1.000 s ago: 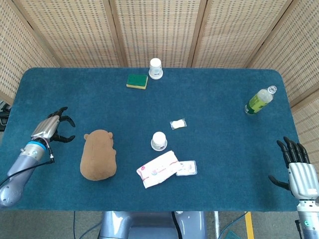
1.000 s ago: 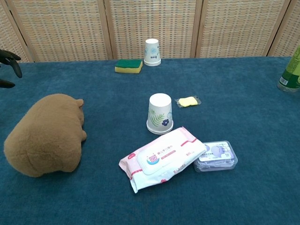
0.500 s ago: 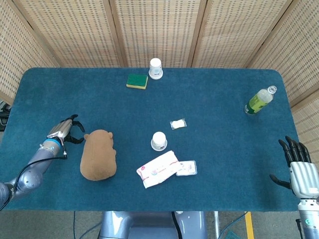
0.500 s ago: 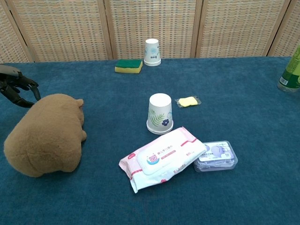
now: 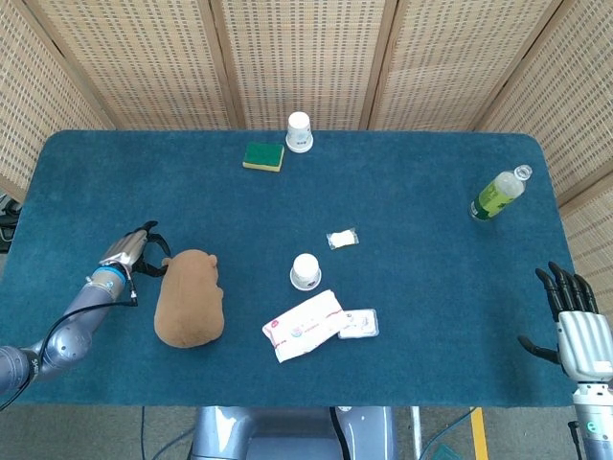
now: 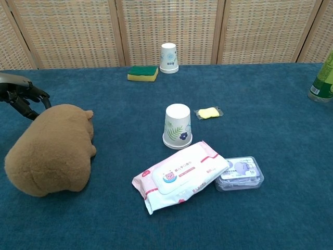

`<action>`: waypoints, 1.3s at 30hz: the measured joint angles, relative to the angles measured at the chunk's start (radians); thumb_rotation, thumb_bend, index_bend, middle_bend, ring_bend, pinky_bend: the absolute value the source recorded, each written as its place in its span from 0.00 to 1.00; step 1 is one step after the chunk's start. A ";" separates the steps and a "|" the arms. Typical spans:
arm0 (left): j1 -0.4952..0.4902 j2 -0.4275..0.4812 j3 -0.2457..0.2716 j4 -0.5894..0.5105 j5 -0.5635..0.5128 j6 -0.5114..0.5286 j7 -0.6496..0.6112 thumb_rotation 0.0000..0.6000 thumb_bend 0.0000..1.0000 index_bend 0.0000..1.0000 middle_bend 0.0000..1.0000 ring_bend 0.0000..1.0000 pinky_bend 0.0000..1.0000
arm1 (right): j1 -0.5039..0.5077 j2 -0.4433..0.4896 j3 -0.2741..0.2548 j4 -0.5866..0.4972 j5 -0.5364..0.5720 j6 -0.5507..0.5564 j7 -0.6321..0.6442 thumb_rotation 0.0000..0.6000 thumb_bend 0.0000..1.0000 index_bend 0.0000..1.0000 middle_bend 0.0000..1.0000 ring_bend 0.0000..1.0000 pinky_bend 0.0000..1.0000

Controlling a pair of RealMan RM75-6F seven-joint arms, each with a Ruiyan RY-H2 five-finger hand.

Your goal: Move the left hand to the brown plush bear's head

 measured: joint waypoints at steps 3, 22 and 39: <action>0.000 -0.005 0.005 0.001 0.002 0.000 -0.006 1.00 0.37 0.47 0.00 0.00 0.00 | 0.000 0.000 0.000 0.001 -0.001 0.000 0.002 1.00 0.11 0.00 0.00 0.00 0.00; -0.001 -0.033 -0.002 -0.007 0.051 0.039 -0.041 1.00 0.44 0.55 0.00 0.00 0.00 | 0.002 0.002 -0.004 0.000 -0.005 -0.004 0.006 1.00 0.11 0.00 0.00 0.00 0.00; 0.007 -0.018 0.004 -0.026 0.073 0.039 -0.069 1.00 0.45 0.59 0.00 0.00 0.00 | 0.001 0.003 -0.003 0.002 -0.003 -0.002 0.012 1.00 0.11 0.00 0.00 0.00 0.00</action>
